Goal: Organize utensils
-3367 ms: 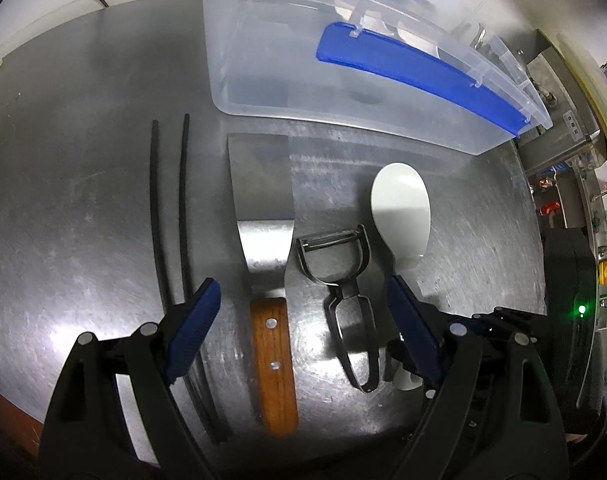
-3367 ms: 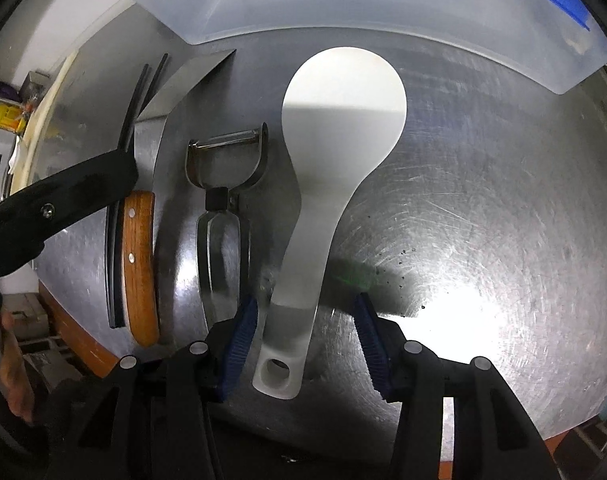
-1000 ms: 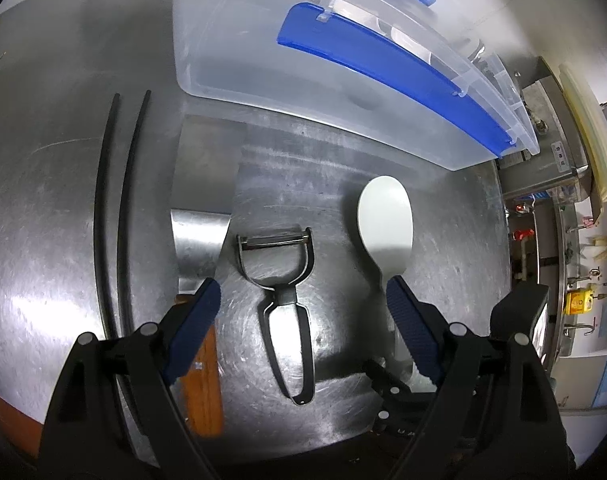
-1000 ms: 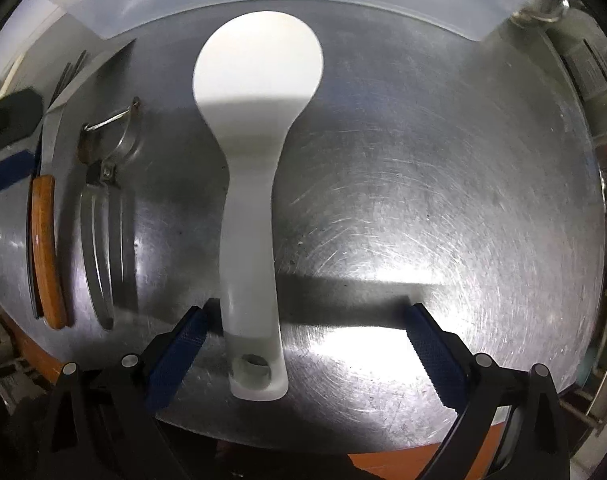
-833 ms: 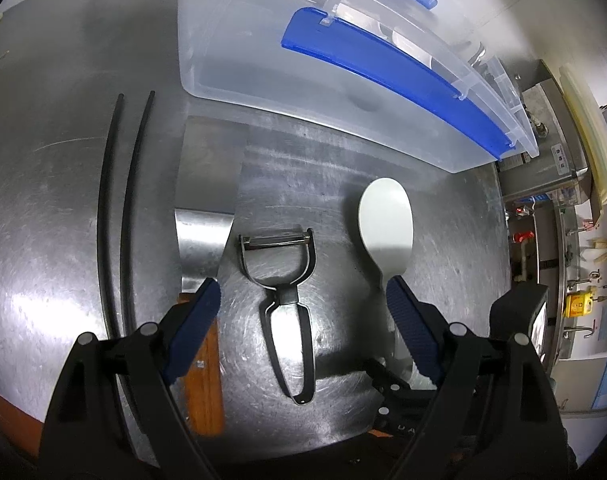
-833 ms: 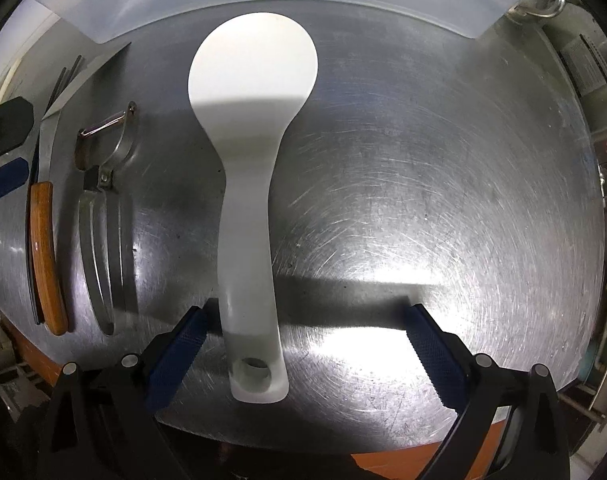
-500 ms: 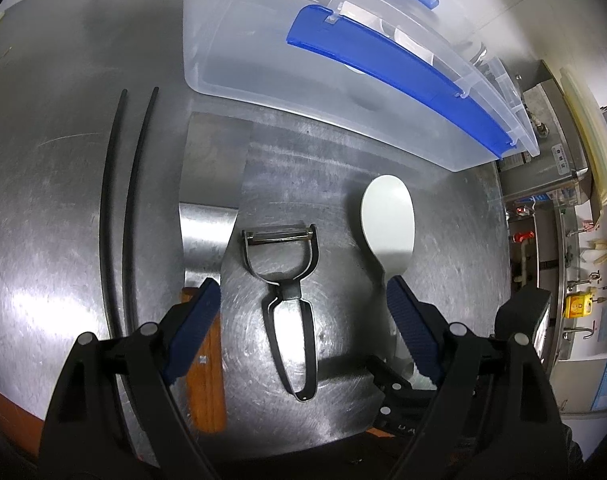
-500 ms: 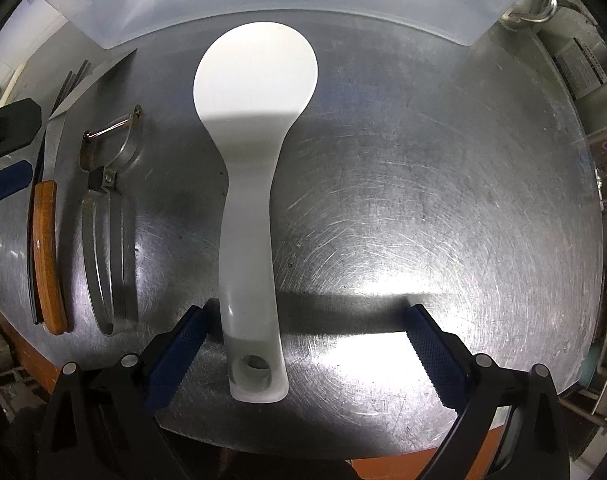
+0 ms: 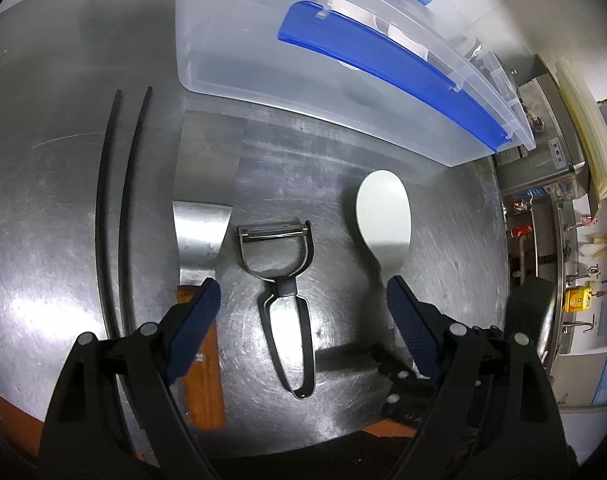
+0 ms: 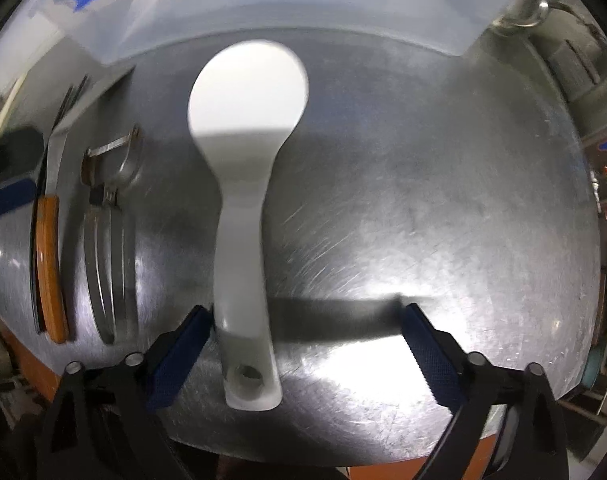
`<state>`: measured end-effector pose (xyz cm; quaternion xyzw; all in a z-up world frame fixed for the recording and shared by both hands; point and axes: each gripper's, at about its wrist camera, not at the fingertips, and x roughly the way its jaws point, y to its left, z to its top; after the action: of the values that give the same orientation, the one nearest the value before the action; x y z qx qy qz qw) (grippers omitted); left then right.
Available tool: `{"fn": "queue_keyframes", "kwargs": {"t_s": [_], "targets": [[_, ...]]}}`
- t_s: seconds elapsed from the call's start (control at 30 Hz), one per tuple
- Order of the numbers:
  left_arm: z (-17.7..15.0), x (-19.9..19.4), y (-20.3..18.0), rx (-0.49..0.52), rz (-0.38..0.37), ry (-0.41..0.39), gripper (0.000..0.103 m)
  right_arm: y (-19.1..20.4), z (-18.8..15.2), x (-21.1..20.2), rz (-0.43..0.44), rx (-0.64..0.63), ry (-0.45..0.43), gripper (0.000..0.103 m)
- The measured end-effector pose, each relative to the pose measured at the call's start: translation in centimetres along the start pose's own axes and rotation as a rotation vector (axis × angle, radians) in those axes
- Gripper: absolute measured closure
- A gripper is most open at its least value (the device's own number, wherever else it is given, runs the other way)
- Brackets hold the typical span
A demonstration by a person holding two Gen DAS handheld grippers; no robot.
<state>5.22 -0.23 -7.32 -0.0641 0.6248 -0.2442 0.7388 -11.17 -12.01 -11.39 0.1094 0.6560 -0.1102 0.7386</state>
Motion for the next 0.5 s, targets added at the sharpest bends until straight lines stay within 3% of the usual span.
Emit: {"fn": "queue_keyframes", "kwargs": {"t_s": [0.1,0.23,0.33,0.5], "targets": [[0.1,0.1,0.4,-0.016,0.002,0.000,0.022,0.2,0.3,-0.4,0.004,-0.024,-0.014,0.041],[0.3,0.2,0.5,-0.023,-0.005,0.006,0.022,1.2,0.4,-0.6,0.011,-0.067,-0.003,0.050],[0.4,0.5,0.3,-0.022,-0.018,0.011,0.022,1.6,0.6,-0.8,0.016,-0.078,-0.013,0.077],[0.6,1.3,-0.5,-0.024,-0.084,0.046,0.022,0.5,0.8,-1.2,0.122,-0.005,0.019,0.079]]}}
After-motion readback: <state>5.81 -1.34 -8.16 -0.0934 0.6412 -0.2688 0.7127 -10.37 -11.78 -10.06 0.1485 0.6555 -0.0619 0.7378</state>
